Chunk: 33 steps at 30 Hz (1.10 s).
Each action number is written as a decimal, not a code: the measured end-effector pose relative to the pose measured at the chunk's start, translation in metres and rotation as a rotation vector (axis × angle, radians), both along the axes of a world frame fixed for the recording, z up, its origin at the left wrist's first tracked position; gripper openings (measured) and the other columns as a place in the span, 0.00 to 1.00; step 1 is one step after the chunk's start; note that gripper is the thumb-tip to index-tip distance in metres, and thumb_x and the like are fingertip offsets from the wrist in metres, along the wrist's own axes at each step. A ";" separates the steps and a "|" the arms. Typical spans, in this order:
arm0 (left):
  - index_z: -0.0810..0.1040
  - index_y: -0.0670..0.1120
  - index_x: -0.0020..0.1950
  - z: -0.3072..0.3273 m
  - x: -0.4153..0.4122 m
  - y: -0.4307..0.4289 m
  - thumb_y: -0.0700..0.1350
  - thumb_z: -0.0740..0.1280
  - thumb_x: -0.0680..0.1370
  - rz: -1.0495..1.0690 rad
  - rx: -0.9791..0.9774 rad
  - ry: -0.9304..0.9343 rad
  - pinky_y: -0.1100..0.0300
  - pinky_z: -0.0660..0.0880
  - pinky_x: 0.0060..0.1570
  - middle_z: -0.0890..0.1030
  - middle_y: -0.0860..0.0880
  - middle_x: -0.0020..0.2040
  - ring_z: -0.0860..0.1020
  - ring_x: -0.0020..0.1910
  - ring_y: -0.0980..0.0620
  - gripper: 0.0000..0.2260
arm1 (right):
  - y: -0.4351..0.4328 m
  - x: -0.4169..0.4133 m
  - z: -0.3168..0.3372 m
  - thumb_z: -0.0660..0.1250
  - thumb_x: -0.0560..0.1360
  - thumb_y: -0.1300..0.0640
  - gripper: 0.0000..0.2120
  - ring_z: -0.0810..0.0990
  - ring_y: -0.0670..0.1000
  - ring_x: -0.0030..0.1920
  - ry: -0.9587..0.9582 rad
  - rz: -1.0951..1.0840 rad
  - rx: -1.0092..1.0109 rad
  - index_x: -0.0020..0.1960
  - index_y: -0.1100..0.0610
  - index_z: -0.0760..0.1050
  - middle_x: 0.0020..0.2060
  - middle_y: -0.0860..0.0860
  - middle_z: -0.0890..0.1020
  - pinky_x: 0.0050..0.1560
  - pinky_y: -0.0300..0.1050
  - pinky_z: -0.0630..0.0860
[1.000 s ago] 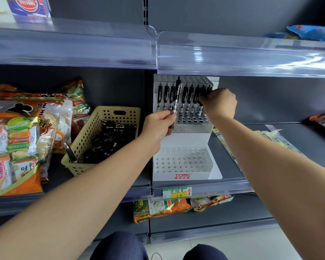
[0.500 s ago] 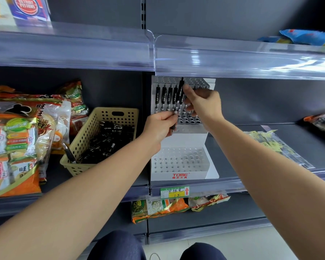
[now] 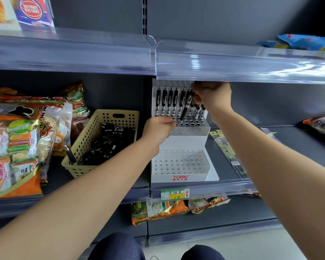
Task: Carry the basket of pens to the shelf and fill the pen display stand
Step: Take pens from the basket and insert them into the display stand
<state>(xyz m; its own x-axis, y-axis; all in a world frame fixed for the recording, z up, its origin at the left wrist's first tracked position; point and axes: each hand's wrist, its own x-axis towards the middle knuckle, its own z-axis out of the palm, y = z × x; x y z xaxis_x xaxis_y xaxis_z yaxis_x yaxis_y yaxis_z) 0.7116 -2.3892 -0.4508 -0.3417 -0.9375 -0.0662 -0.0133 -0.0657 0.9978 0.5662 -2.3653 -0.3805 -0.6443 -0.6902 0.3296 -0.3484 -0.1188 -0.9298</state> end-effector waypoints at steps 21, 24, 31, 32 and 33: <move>0.80 0.45 0.53 -0.009 0.013 -0.005 0.38 0.69 0.76 -0.022 -0.140 -0.194 0.52 0.77 0.56 0.79 0.51 0.44 0.77 0.48 0.50 0.07 | -0.016 -0.006 -0.026 0.65 0.74 0.55 0.08 0.79 0.58 0.39 0.582 -0.304 0.144 0.43 0.57 0.82 0.38 0.57 0.84 0.34 0.41 0.64; 0.81 0.44 0.54 -0.010 0.015 -0.006 0.37 0.68 0.76 -0.020 -0.146 -0.199 0.52 0.77 0.57 0.79 0.49 0.46 0.78 0.48 0.50 0.08 | -0.018 -0.004 -0.032 0.65 0.73 0.55 0.09 0.79 0.59 0.39 0.586 -0.286 0.180 0.41 0.59 0.81 0.38 0.58 0.83 0.36 0.44 0.73; 0.81 0.43 0.57 -0.012 0.019 -0.008 0.38 0.69 0.76 -0.015 -0.158 -0.206 0.52 0.77 0.57 0.79 0.50 0.46 0.78 0.49 0.51 0.10 | -0.016 -0.001 -0.036 0.65 0.72 0.55 0.11 0.72 0.60 0.34 0.548 -0.319 0.302 0.34 0.60 0.76 0.28 0.57 0.75 0.34 0.42 0.66; 0.81 0.43 0.56 -0.012 0.019 -0.008 0.38 0.69 0.76 -0.015 -0.157 -0.206 0.52 0.77 0.56 0.79 0.51 0.46 0.78 0.49 0.51 0.10 | -0.016 0.000 -0.036 0.66 0.72 0.55 0.12 0.71 0.60 0.33 0.535 -0.321 0.316 0.33 0.60 0.76 0.28 0.57 0.74 0.34 0.42 0.68; 0.81 0.43 0.56 -0.012 0.019 -0.008 0.38 0.69 0.76 -0.015 -0.155 -0.204 0.52 0.77 0.56 0.79 0.51 0.46 0.78 0.49 0.50 0.10 | -0.016 0.000 -0.035 0.66 0.72 0.54 0.12 0.73 0.60 0.34 0.521 -0.321 0.323 0.35 0.61 0.77 0.29 0.57 0.76 0.35 0.43 0.72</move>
